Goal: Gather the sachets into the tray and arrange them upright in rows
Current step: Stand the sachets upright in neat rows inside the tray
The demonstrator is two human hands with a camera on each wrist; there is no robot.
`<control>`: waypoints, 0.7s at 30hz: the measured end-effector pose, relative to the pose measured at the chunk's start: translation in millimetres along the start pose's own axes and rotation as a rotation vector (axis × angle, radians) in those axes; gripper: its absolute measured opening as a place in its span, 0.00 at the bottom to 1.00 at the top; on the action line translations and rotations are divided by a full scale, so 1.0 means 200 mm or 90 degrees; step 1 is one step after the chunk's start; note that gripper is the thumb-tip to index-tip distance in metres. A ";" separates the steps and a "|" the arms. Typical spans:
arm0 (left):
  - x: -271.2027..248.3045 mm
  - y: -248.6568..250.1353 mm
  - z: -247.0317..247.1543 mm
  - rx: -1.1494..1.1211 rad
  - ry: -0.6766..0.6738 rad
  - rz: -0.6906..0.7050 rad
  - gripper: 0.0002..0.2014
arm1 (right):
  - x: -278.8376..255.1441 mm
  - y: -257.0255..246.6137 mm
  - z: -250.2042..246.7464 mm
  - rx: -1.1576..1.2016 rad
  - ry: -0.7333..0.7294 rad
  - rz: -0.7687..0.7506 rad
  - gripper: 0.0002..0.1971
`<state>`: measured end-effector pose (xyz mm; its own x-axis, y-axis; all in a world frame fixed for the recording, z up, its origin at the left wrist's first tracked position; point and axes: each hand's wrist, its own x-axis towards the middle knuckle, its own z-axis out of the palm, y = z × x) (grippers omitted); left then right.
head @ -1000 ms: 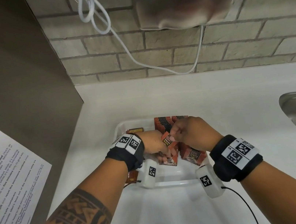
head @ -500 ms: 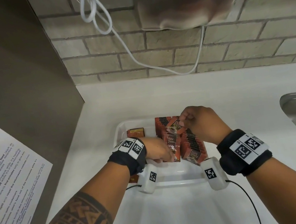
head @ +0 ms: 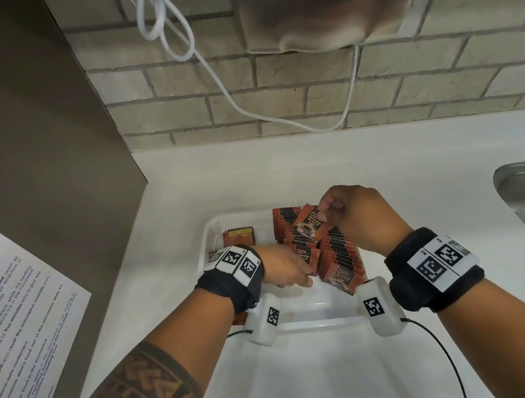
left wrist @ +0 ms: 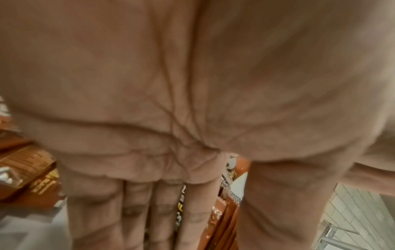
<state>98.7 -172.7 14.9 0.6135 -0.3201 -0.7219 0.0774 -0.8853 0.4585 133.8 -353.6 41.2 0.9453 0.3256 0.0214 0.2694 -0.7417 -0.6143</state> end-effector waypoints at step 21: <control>-0.06 0.03 0.02 0.194 -0.013 0.006 0.29 | -0.02 -0.09 0.23 -0.310 -0.116 0.017 0.09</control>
<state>89.4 -175.8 25.1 0.5971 -0.3331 -0.7297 -0.1696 -0.9416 0.2910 117.3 -313.8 16.7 0.9175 0.3673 -0.1529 0.3408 -0.9238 -0.1744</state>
